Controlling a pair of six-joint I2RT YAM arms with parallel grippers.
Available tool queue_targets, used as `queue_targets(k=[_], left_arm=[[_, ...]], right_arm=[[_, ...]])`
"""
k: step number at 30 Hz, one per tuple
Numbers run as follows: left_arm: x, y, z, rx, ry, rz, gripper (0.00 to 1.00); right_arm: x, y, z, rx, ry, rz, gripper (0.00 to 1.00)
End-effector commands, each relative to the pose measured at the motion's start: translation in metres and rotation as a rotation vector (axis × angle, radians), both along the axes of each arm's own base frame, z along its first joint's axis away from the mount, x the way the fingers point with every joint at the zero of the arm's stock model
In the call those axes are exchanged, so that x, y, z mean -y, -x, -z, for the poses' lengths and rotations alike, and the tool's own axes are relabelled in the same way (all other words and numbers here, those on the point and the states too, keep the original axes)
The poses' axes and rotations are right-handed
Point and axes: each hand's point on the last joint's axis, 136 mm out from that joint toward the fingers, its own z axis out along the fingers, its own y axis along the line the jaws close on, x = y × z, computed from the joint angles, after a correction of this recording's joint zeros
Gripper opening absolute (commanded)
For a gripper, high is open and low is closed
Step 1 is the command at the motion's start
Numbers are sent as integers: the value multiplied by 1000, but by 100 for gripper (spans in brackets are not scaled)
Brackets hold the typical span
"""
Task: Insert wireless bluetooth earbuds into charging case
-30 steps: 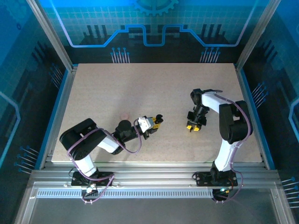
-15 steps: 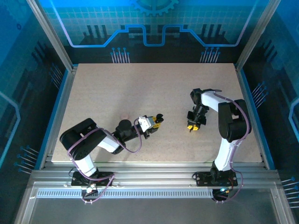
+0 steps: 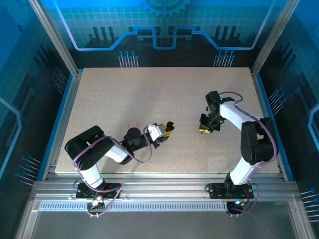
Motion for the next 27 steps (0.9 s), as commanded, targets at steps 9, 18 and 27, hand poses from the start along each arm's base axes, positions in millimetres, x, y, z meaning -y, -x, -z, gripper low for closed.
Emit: queue_targets(k=[9,18,27], left_arm=[[2,-5,-19,7,66,-22,22],[7,-10,-21,-11,89,-22,22],[12,-15,-27,-25,117,-17,22]], right_arm=[[-32,-13,-45,285,-82,-83,17],[-45,-14,-86,479,-142,-143,18],[-57,-13,-113,584,-179,-208,18]])
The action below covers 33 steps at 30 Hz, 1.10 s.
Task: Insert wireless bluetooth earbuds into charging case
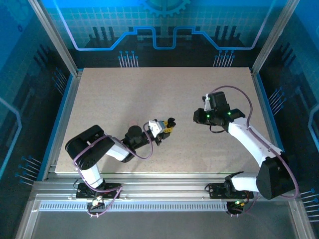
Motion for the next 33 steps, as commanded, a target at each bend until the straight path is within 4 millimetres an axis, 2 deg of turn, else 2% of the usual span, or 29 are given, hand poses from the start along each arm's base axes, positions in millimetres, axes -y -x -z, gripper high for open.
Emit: queue_targets(k=[1,8,18,33], left_arm=[[6,-3,-13,10,48,6,22],[6,-4,-17,11,59,-1,22],[9,-6,-19,7,70,7,22],[9,-11,-38,41,104,-11,22]], right_arm=[[-12,2,-14,66,-25,-62,18],[-26,4,-44,172,-74,-123,18],[-44,17,-78,283,-143,-195,20],[-65,34,-106,367,-222,-231,21]])
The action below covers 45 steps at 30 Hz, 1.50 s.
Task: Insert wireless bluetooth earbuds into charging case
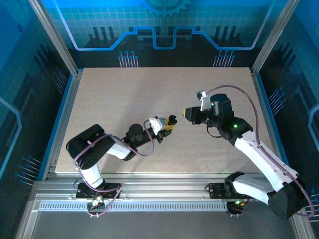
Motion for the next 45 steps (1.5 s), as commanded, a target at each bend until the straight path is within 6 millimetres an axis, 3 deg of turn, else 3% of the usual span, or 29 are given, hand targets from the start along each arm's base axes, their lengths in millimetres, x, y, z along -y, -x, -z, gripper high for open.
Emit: queue_targets(k=[1,9,20,33,45], left_arm=[[3,-3,-28,58,59,-9,22],[6,-4,-40,82,77,0,22],[4,1,-56,112,102,7,22],[4,3,-60,113,113,16,22],[5,4,-68,117,131,23,23]], right_arm=[[-8,4,-12,35,-44,-17,21],[-22,12,-9,33,-45,-39,22],[-26,-6,20,-23,0,14,21],[-30,-17,15,4,-22,29,21],[-32,-19,27,-23,-10,29,21]])
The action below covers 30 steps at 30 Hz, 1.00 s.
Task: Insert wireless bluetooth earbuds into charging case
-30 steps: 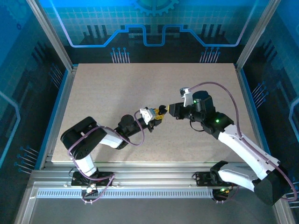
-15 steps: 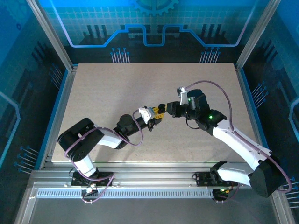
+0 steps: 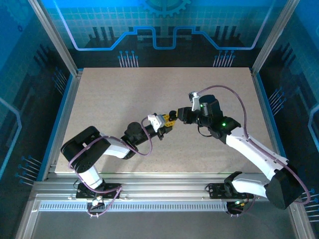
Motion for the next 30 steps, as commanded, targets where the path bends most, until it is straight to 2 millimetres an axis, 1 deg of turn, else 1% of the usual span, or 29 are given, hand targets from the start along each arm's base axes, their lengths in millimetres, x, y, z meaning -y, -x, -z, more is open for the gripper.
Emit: queue_targets(k=[1,7,15,25,30], left_arm=[[4,5,-32,58,70,25,23],[3,4,-36,71,72,17,23],[6,3,-34,82,61,27,23],[7,4,-37,95,58,34,24],[7,6,-38,100,57,39,24]], right_arm=[[-6,0,3,0,-11,-7,21],[-8,5,6,-15,-17,-26,21],[-11,12,7,-29,-20,-60,21],[-15,15,10,-46,-29,-90,22],[-12,23,14,-55,-2,-131,22]])
